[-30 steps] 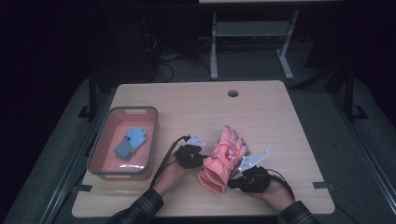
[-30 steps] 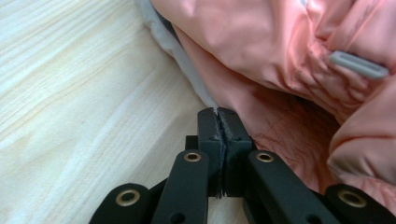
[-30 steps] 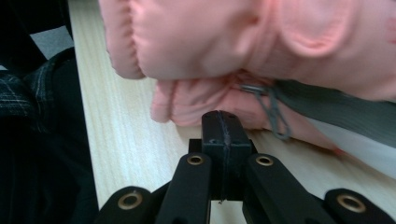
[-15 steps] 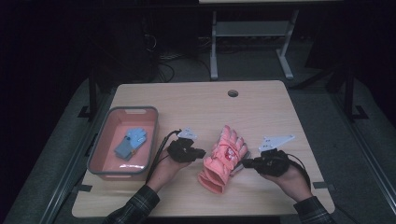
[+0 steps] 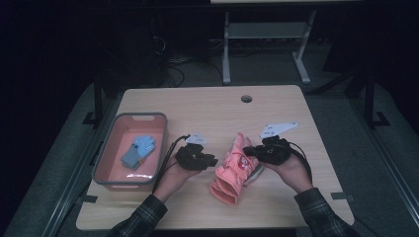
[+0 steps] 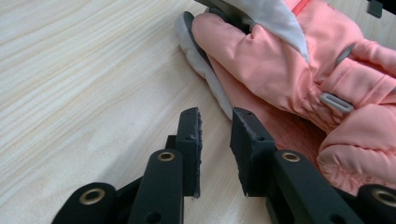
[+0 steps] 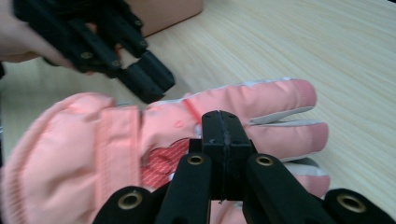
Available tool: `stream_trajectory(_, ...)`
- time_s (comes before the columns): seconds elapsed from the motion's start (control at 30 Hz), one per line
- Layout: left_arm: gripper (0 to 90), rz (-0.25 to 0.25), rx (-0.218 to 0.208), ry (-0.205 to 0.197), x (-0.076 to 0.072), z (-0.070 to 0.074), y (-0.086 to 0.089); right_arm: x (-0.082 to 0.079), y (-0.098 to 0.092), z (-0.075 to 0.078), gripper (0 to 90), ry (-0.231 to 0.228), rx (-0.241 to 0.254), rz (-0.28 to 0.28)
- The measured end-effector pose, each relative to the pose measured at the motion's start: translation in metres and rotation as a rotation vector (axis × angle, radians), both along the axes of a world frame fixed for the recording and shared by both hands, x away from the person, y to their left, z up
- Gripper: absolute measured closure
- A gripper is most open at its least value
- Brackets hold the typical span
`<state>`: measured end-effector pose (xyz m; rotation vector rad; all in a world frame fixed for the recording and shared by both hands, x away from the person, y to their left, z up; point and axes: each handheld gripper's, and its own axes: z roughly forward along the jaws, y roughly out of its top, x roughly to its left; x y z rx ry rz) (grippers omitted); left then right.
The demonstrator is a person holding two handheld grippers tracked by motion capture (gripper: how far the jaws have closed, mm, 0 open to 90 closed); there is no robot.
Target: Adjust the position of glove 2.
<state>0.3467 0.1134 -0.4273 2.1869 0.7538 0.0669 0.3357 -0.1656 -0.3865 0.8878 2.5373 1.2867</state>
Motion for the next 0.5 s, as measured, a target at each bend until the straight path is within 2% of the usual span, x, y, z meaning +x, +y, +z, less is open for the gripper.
stream_trajectory(0.17, 71.2, 0.011, -0.007, -0.018, 0.001, 0.01, 0.005, 0.006, 0.0, -0.003, 90.0, 0.005, -0.002, -0.012)
stream_trajectory(0.27, 78.7, 0.013, -0.031, -0.018, 0.001, 0.02, 0.008, 0.007, -0.001, -0.005, 90.0, 0.006, -0.005, -0.013)
stream_trajectory(0.33, 89.6, -0.003, -0.035, -0.028, 0.0, 0.025, 0.008, 0.007, -0.001, -0.005, 90.0, 0.005, -0.002, -0.015)
stream_trajectory(0.43, 89.6, -0.042, -0.04, -0.012, -0.002, 0.029, 0.004, 0.007, -0.001, -0.005, 90.0, 0.0, -0.001, -0.016)
stream_trajectory(0.5, 89.6, -0.053, -0.065, -0.013, -0.004, 0.032, 0.0, 0.007, -0.001, -0.004, 90.0, 0.005, 0.002, -0.016)
